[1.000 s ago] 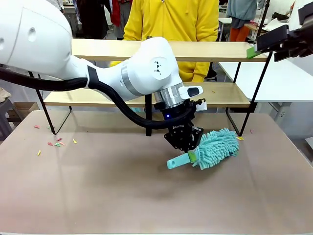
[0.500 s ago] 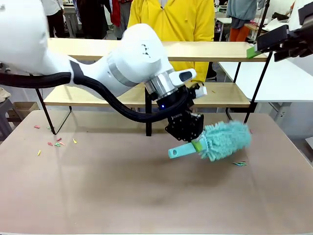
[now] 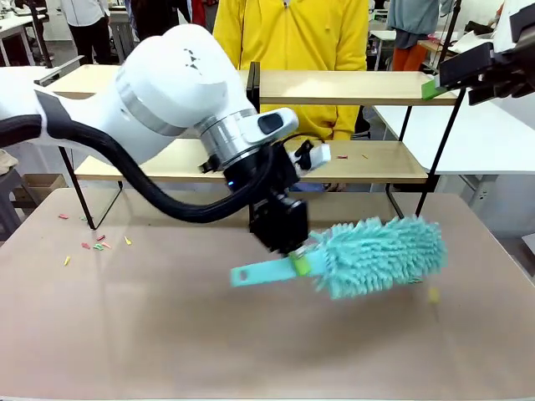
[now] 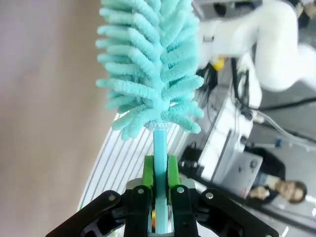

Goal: Clean the shelves.
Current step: Clean another randomly selected level of the Shelf with the Duster.

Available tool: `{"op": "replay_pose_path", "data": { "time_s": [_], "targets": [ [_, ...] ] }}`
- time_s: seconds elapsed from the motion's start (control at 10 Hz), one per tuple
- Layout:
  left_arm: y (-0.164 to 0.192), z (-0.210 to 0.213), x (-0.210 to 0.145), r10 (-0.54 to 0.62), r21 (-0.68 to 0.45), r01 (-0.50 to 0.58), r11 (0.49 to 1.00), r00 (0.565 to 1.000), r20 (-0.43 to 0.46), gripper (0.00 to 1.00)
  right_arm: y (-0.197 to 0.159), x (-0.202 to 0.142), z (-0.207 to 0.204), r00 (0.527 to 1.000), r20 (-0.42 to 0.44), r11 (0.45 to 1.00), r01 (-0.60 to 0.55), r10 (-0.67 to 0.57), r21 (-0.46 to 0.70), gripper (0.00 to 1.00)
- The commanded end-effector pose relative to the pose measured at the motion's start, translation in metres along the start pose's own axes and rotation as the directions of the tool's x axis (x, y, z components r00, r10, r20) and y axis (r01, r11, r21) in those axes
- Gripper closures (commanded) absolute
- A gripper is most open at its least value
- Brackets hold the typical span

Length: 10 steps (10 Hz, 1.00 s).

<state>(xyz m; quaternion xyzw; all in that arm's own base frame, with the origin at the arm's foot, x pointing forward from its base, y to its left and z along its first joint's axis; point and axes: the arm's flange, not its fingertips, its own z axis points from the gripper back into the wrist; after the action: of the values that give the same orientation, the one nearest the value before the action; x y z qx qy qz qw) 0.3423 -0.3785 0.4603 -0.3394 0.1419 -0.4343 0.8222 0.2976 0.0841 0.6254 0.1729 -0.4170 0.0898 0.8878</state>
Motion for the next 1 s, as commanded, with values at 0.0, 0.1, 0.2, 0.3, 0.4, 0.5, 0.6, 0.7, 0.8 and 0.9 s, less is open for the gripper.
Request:
{"op": "replay_pose_path", "data": {
  "time_s": [0.0,0.1,0.2,0.3,0.4,0.5,0.6,0.7,0.8,0.9],
  "targets": [
    [0.012,0.012,-0.019,-0.141,0.015,0.142,0.99,0.988,-0.058,0.88,0.0,0.001,0.0,1.0,0.002,1.0,0.003,-0.003,0.008,0.0],
    [0.011,0.019,-0.028,-0.217,-0.088,0.207,0.974,0.969,-0.115,0.88,0.0,0.001,0.0,1.0,0.002,1.0,0.003,-0.003,0.008,0.0],
    [0.012,0.027,-0.035,-0.158,-0.01,0.158,0.987,0.987,-0.03,0.88,0.0,0.001,0.0,1.0,0.002,1.0,0.003,-0.003,0.008,0.0],
    [0.012,0.038,-0.049,-0.152,0.003,0.152,0.988,0.988,0.03,0.88,0.0,0.001,0.0,1.0,0.002,1.0,0.003,-0.003,0.008,0.0],
    [0.014,0.056,-0.069,-0.143,0.02,0.141,0.99,0.984,0.102,0.88,0.0,0.001,0.0,1.0,0.002,1.0,0.003,-0.003,0.008,0.0],
    [0.018,0.079,-0.101,-0.139,0.03,0.136,0.99,0.979,0.149,0.88,0.0,0.001,0.0,1.0,0.002,1.0,0.003,-0.003,0.008,0.0],
    [0.024,0.102,-0.147,-0.127,0.068,0.116,0.991,0.972,0.198,0.88,0.0,0.001,0.0,1.0,0.002,1.0,0.003,-0.003,0.008,0.0],
    [0.031,0.119,-0.189,-0.144,0.079,0.13,0.988,0.963,0.23,0.88,0.0,0.001,0.0,1.0,0.002,1.0,0.003,-0.003,0.008,0.0],
    [0.041,0.137,-0.226,-0.125,0.067,0.109,0.992,0.94,0.317,0.88,0.0,0.001,0.0,1.0,0.002,1.0,0.003,-0.003,0.008,0.0],
    [0.048,0.154,-0.263,-0.112,0.058,0.097,0.994,0.903,0.415,0.88,0.0,0.001,0.0,1.0,0.002,1.0,0.003,-0.003,0.008,0.0]
  ]
}}
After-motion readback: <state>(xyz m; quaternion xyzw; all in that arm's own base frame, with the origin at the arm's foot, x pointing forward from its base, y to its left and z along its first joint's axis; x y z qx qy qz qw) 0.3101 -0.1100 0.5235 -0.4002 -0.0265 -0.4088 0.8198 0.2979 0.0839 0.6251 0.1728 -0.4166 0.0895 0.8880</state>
